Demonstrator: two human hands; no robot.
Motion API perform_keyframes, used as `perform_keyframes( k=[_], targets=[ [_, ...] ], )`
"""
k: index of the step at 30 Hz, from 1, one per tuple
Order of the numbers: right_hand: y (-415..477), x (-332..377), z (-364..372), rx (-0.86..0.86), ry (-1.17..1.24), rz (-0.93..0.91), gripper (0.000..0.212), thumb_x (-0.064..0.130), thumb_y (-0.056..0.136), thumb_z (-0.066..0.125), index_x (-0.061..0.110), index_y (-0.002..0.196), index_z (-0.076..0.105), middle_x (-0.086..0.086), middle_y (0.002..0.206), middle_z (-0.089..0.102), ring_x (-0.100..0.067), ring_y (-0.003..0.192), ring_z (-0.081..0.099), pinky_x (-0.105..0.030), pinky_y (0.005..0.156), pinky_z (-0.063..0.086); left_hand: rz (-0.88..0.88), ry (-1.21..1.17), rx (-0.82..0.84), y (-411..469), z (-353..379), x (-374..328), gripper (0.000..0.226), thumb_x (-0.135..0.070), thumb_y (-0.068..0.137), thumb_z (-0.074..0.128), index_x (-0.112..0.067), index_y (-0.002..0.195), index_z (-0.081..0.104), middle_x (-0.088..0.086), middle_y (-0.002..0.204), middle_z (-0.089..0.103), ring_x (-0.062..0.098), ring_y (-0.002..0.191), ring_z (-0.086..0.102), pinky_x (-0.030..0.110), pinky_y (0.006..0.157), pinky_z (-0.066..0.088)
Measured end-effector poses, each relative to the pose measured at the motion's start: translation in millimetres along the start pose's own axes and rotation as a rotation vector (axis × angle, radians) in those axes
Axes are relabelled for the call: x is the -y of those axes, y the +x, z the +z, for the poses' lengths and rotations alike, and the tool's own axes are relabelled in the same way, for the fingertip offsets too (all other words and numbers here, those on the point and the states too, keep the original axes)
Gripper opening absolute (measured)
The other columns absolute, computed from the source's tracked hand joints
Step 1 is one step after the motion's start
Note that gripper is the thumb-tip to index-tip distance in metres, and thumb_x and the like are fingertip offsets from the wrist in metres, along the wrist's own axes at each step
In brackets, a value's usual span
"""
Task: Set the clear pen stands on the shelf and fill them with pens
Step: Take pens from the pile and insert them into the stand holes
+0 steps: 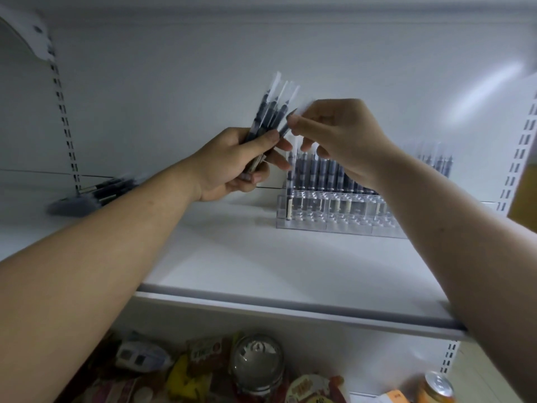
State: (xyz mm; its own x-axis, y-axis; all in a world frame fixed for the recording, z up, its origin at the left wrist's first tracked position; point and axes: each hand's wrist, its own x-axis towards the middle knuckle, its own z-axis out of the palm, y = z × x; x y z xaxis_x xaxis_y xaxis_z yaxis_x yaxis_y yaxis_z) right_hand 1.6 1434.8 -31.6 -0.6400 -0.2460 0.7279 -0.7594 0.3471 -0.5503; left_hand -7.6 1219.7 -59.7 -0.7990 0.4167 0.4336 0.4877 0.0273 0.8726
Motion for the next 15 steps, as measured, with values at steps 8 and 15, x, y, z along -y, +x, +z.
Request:
perform_keyframes(
  k=[8,15],
  targets=[
    [5,0,0,-0.146,0.224,0.035,0.016,0.015,0.104,0.063,0.005,0.094,0.07,-0.009,0.091,0.08,-0.025,0.086,0.079,-0.03,0.061,0.05,-0.019,0.009,-0.063,1,-1,-1,0.026,-0.031,0.11,0.052,-0.007,0.117,0.06,0.017,0.104,0.079,0.02,0.056,0.055,0.02,0.039,0.027],
    [17,-13,-23,-0.36,-0.035,-0.024,0.016,0.015,0.106,0.055,0.007,0.097,0.066,-0.002,0.078,0.073,-0.018,0.066,0.075,-0.027,0.057,0.052,0.001,0.098,-0.193,5,-5,8,0.018,-0.028,0.112,0.053,-0.014,0.112,0.063,-0.005,0.063,0.041,0.012,0.049,0.027,0.022,0.045,0.02]
  ],
)
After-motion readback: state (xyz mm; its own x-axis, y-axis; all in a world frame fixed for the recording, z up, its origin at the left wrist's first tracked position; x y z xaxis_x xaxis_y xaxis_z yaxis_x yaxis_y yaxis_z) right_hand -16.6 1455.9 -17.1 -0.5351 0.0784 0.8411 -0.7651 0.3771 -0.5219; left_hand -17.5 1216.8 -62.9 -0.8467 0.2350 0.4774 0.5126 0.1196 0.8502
